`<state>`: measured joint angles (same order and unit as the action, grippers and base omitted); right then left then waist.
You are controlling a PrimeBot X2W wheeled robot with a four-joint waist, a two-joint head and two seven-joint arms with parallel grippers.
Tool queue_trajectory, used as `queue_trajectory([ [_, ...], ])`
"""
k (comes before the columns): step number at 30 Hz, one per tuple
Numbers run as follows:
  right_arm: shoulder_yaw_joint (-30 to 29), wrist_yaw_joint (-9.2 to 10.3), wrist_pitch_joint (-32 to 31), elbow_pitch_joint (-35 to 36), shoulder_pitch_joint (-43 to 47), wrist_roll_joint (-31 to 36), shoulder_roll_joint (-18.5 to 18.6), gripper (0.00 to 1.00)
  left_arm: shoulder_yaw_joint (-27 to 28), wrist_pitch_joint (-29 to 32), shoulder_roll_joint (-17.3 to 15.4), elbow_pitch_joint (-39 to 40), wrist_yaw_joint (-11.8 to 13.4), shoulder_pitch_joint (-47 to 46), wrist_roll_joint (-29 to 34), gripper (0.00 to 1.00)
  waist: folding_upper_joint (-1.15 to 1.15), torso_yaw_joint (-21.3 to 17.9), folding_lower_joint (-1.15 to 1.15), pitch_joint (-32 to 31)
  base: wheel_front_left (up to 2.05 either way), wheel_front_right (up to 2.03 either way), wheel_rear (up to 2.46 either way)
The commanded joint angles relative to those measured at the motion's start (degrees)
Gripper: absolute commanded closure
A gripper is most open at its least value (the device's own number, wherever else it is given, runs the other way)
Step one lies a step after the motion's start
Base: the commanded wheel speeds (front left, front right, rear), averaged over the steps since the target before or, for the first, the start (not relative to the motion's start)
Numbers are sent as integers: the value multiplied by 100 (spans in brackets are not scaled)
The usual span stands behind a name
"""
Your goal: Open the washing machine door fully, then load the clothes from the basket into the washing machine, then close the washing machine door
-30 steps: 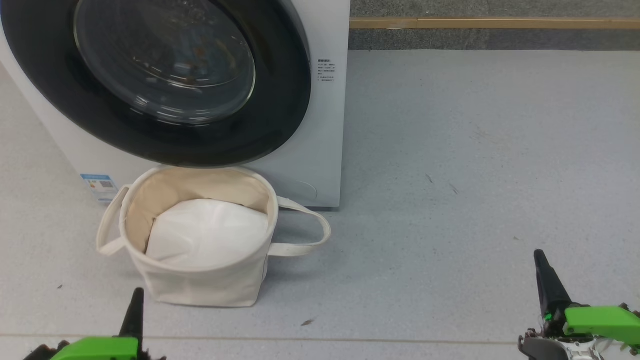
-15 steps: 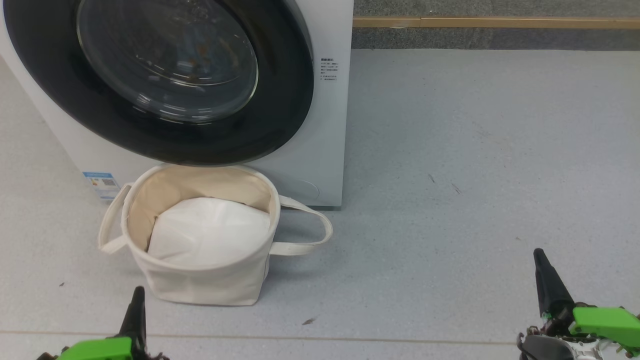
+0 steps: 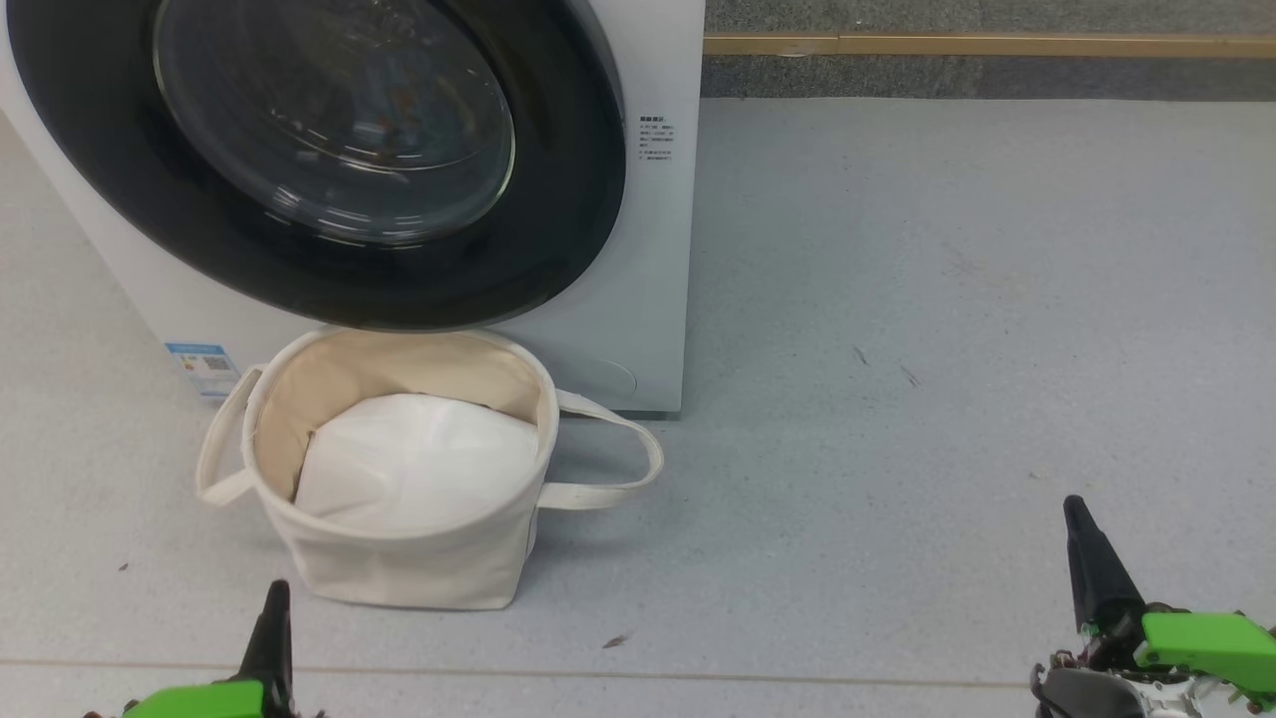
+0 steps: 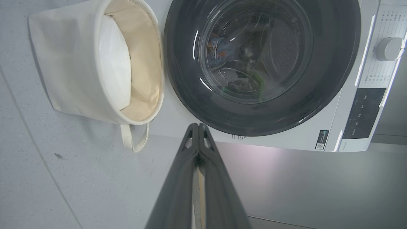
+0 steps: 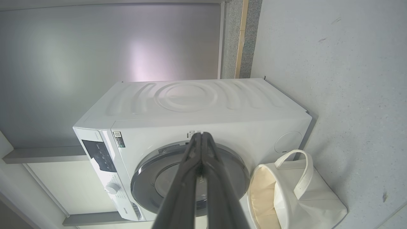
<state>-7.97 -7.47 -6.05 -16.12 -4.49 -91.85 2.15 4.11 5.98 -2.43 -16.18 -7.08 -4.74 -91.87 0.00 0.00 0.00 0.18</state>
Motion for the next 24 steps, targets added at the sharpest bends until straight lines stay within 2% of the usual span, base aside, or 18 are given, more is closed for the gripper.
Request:
queue_trajectory([
  [1,146,-2,-43,210,-170,-32,73,100,235,46,-53,212,-41,-145,-33,100,0,0,0,0,0,0,0],
  [24,146,-2,-43,210,-170,-32,73,100,239,49,-50,212,-41,-145,-30,100,0,0,0,0,0,0,0],
])
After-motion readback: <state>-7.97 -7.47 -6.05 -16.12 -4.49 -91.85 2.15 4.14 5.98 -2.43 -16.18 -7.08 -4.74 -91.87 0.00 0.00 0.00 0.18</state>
